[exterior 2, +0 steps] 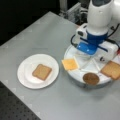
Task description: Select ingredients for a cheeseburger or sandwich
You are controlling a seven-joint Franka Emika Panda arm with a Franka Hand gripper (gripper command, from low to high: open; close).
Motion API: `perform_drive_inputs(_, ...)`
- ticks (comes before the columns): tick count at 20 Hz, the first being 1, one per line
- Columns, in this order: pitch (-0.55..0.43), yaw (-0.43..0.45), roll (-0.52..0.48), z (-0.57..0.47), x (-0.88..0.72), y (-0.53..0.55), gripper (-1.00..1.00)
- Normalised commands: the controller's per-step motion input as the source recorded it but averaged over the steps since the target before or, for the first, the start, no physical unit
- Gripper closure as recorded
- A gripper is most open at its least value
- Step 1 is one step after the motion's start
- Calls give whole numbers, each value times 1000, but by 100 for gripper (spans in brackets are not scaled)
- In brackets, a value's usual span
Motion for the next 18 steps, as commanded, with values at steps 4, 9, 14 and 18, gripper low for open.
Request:
perform_drive_inputs(4, -131, 68, -143, -216, -177, 28, -100)
perform_drive_inputs(9, -126, 99, -149, -190, -173, 12, -100)
perform_drive_inputs(14, -107, 115, -132, -144, -199, 7, -100)
perform_drive_inputs(18, -101, 157, -126, -121, -229, 1, -100)
